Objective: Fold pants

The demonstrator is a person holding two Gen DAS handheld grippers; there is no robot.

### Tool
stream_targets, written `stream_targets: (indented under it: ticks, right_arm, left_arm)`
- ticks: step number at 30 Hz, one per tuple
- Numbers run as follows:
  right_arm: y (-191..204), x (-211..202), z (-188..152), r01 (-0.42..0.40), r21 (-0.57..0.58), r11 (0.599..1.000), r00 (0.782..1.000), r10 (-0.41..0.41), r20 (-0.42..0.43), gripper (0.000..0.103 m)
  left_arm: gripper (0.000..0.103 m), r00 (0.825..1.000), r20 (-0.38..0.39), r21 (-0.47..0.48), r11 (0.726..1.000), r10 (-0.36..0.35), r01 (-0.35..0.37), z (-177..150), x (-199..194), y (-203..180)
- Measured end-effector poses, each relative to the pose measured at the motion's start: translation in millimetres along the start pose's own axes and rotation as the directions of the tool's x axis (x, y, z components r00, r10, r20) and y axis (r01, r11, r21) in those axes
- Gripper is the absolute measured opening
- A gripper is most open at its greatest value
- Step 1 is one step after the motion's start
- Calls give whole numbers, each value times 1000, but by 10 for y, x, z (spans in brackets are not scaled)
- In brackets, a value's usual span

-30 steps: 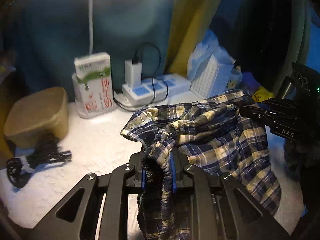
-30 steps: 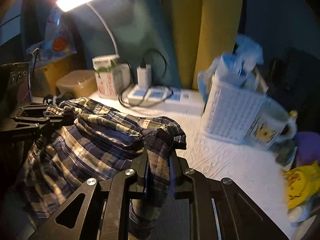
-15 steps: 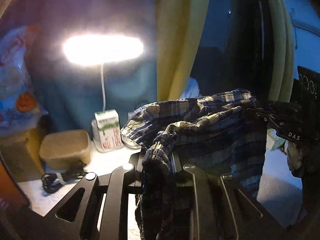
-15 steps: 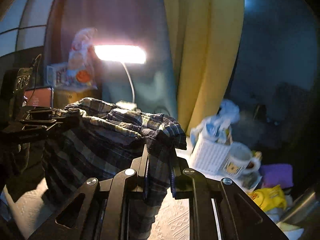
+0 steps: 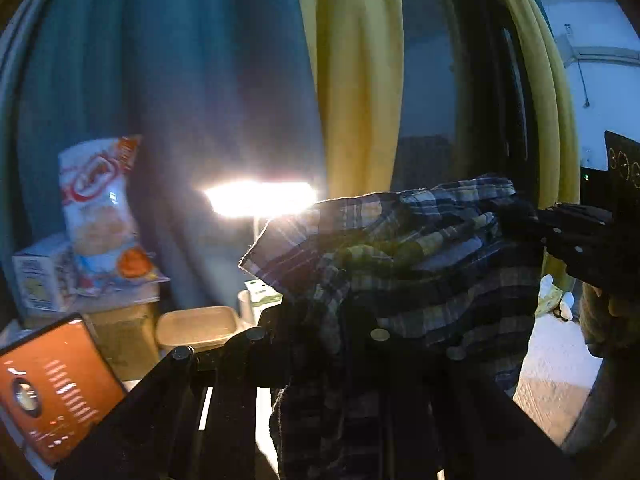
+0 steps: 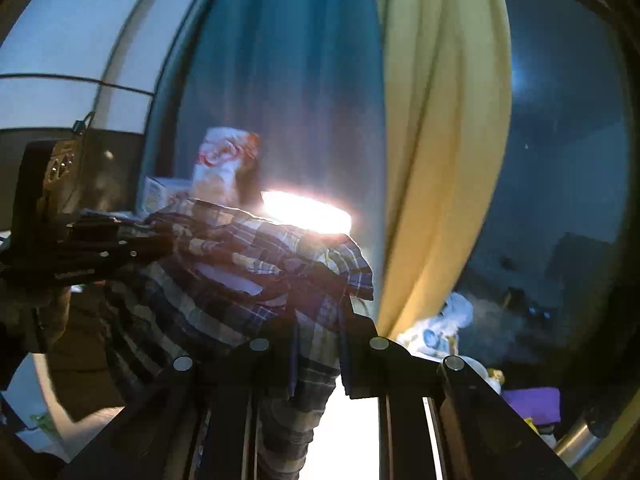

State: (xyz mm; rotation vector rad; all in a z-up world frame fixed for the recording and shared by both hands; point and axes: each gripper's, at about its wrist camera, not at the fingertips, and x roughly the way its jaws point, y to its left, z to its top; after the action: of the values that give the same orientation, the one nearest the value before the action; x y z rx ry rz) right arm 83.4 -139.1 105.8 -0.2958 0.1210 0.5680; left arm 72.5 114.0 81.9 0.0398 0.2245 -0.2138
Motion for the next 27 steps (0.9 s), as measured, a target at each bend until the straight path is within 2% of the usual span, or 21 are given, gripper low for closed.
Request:
stream_targets:
  ticks: [6,11,18,23,27]
  right_arm:
    - [317,-177,38,-87,24,996,996,86,35,16]
    - [586,-77,-7,-177,30,984,984,177,7,16]
    - [853,689,-311,-261,108,959,953,274,-131,16]
    - [881,1397,-598,-241,194,951,928,284,-242,16]
    - [897,1794,-789,-229,229,946,903,294,-314,16]
  left_arm:
    - [16,997,-14,8,997,81,-81,-103,-399,119]
    - [16,986,-98,-21,990,136,-138,-323,-479,305]
    - [16,949,-270,-83,978,165,-194,-795,37,768]
    - [16,920,-366,-119,973,141,-197,-1080,479,998]
    - [16,891,-435,-133,969,133,-210,-1289,762,1156]
